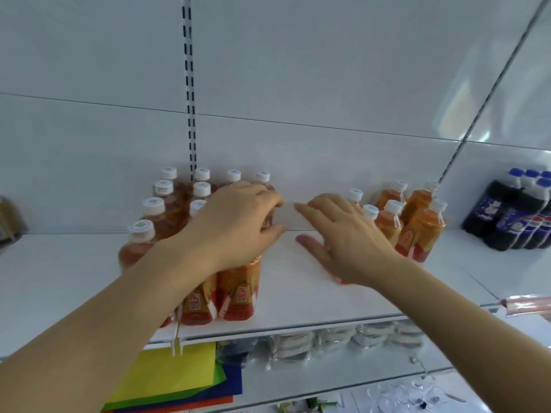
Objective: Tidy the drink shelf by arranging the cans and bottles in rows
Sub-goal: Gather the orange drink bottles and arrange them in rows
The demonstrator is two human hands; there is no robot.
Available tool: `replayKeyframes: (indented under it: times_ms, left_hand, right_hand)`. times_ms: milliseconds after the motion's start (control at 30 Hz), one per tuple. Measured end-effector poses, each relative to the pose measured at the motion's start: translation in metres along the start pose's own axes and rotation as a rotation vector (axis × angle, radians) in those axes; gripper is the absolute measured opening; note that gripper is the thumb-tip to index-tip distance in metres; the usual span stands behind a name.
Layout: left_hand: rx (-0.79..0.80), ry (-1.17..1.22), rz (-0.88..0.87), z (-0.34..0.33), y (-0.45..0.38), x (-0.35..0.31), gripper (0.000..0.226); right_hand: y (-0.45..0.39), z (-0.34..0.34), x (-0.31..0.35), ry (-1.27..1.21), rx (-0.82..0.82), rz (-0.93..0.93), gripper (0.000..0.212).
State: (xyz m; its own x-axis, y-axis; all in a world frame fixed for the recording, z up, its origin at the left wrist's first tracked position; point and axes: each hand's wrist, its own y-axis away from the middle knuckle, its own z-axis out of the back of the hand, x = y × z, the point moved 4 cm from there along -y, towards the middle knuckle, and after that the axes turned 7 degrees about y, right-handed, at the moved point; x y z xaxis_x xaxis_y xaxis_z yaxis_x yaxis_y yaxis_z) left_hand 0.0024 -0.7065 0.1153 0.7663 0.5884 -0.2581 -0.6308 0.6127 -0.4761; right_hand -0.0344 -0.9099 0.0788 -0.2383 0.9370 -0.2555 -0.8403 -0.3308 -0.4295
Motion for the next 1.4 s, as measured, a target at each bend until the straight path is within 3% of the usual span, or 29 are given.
replayKeyframes:
  times_ms: [233, 433, 567, 667, 800, 967, 1400]
  left_hand:
    - [0.123, 0.032, 0.015, -0.066, -0.061, -0.055, 0.046]
    - [0.185, 0.019, 0.164, -0.121, -0.121, -0.090, 0.051]
    - [0.210, -0.035, 0.242, -0.151, -0.138, -0.100, 0.038]
    - [0.193, -0.034, 0.266, -0.151, -0.141, -0.098, 0.031]
    - [0.240, -0.031, 0.243, -0.154, -0.142, -0.103, 0.033]
    - [0.246, 0.013, 0.342, -0.135, -0.128, -0.081, 0.014]
    - [0.337, -0.108, 0.476, -0.063, -0.091, -0.011, 0.018]
  right_hand:
    - [0.017, 0.000, -0.127, 0.005, 0.095, -0.246, 0.046]
    - [-0.004, -0.015, -0.183, -0.037, 0.225, -0.173, 0.047]
    - [-0.030, -0.032, -0.204, -0.071, 0.303, -0.104, 0.046]
    - [-0.048, -0.049, -0.206, -0.115, 0.377, -0.079, 0.054]
    - [-0.064, -0.065, -0.197, -0.096, 0.432, 0.003, 0.048]
    - [-0.069, -0.070, -0.200, -0.101, 0.399, 0.067, 0.046]
    - [-0.098, -0.074, -0.140, -0.255, 0.295, 0.190, 0.042]
